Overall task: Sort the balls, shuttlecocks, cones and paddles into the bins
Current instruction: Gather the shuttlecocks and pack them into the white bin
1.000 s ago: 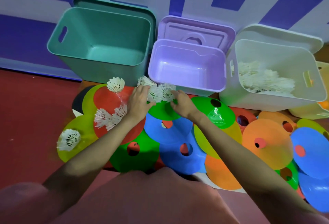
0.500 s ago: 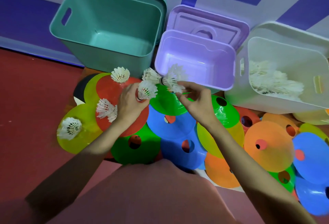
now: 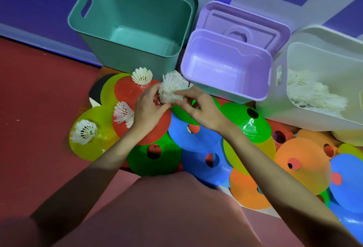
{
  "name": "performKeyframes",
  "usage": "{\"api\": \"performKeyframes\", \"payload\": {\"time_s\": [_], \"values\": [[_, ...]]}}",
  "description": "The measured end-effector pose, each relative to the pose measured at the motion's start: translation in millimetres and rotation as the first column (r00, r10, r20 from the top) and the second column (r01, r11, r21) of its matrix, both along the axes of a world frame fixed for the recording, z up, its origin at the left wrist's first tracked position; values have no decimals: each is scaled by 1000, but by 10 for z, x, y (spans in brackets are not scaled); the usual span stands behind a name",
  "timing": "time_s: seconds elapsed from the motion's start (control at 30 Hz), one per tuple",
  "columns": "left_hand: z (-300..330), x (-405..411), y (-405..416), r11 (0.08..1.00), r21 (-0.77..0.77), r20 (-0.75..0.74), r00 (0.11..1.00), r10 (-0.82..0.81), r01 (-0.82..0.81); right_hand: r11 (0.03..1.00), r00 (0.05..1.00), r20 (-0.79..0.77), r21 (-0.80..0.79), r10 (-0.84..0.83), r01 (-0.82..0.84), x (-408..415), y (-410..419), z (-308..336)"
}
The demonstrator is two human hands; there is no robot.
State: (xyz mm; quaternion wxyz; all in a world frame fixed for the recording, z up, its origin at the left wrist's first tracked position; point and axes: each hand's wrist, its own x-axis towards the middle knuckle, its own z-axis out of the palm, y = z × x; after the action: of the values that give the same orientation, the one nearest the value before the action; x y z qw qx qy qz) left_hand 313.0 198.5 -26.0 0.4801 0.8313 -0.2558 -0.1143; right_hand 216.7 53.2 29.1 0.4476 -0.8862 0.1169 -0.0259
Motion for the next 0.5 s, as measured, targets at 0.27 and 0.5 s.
{"api": "performKeyframes", "payload": {"time_s": [0.27, 0.5], "values": [[-22, 130, 198, 984, 5, -64, 982, 180, -180, 950, 995, -98, -311, -9, -22, 415, -252, -261], [-16, 195, 282, 981, 17, -39, 980, 195, -194, 672, 888, -405, -598, 217, -437, 869, -297, -397]]}}
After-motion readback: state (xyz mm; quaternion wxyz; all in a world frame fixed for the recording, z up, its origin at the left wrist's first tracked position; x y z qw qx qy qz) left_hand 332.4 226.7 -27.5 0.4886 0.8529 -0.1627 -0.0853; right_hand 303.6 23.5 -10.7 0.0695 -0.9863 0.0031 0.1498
